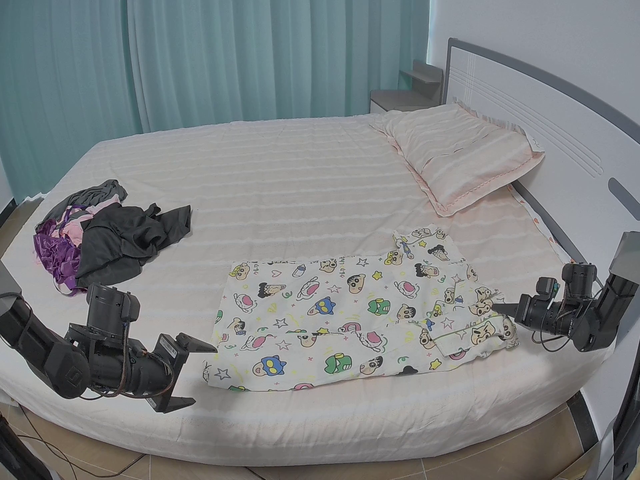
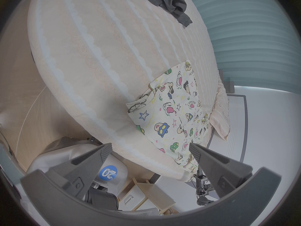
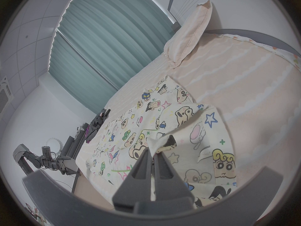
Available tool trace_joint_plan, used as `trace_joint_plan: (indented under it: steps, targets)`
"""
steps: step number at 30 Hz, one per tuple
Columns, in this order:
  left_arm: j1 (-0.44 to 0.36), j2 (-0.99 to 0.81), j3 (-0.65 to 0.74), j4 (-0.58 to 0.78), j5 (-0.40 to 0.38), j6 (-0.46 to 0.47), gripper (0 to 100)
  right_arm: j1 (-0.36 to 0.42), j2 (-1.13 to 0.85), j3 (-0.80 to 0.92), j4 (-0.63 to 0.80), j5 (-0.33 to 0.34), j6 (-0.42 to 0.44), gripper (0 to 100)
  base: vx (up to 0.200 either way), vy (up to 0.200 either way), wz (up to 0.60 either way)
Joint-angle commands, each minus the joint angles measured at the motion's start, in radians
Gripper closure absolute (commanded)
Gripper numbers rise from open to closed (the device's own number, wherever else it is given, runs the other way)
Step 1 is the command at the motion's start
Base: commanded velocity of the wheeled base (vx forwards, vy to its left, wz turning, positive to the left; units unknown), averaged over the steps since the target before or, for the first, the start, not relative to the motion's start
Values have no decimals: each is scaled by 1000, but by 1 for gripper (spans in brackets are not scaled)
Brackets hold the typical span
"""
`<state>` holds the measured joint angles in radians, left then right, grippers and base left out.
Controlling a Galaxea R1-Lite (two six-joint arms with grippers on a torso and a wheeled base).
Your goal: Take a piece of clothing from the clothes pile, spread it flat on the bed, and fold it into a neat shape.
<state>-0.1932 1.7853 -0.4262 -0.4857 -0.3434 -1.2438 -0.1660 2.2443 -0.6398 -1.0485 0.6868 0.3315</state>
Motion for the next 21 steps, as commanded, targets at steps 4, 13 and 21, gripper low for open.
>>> trace_joint_plan:
  steps: [4,13,21]
  targets:
    - [0,0,0,-1,0,0,0,2,28,-14,12,-3,-2,100,0,0,0]
    - [1,-11,-11,1,1,0,0,-9,8,5,12,-101,1,0,0,0,0]
    - [18,-34,-16,1,-3,-8,0,-37,-163,127,8,-210,70,0,0,0,0]
